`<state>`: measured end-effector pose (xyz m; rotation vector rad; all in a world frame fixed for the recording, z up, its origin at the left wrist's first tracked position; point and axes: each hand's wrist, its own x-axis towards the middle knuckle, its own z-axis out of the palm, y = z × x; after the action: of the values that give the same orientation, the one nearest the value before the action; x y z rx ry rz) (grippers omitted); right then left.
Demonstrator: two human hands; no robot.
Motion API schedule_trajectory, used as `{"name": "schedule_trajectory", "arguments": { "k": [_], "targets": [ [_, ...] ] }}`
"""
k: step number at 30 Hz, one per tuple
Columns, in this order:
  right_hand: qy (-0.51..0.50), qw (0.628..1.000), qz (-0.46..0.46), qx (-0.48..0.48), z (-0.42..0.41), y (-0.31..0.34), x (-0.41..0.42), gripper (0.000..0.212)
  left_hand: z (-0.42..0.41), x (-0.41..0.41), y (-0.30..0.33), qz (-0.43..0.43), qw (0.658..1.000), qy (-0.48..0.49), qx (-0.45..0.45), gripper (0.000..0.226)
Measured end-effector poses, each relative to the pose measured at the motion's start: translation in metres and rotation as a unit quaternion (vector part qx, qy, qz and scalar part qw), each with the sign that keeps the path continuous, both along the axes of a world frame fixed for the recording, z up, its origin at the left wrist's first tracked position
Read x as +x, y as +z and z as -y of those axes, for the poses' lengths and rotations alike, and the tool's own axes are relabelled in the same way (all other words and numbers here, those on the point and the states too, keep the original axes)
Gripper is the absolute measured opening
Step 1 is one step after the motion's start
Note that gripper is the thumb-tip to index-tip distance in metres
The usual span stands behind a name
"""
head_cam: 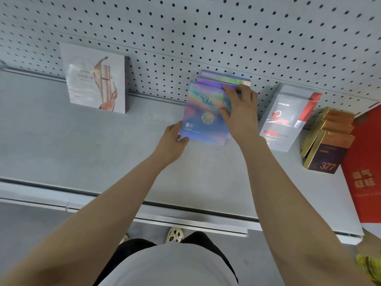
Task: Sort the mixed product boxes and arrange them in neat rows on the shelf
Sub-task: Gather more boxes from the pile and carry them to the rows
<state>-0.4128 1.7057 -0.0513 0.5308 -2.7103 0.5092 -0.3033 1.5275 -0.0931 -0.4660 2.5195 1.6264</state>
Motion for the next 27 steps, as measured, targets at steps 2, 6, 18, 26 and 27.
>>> {"name": "schedule_trajectory", "arguments": {
  "k": [2,6,18,26,27],
  "targets": [
    [-0.016,1.000,-0.008,0.024,0.003,0.003,0.003,0.053,0.005,0.005,0.003,0.006,1.000,0.015,0.007,0.051],
    [-0.020,0.998,-0.046,0.030,0.020,0.007,0.023,0.051,0.026,0.026,0.008,-0.024,0.998,0.060,0.001,0.042],
    [0.182,0.979,0.055,-0.079,0.211,-0.028,0.187,0.034,0.187,0.213,0.015,-0.097,0.963,0.248,-0.051,0.025],
    [0.335,0.936,0.087,-0.068,0.401,-0.050,0.326,0.038,0.342,0.403,0.000,-0.078,0.902,0.418,-0.074,0.024],
    [0.353,0.929,0.089,-0.066,0.424,-0.052,0.342,0.038,0.359,0.425,-0.001,-0.070,0.895,0.433,-0.080,0.023]
  ]
}}
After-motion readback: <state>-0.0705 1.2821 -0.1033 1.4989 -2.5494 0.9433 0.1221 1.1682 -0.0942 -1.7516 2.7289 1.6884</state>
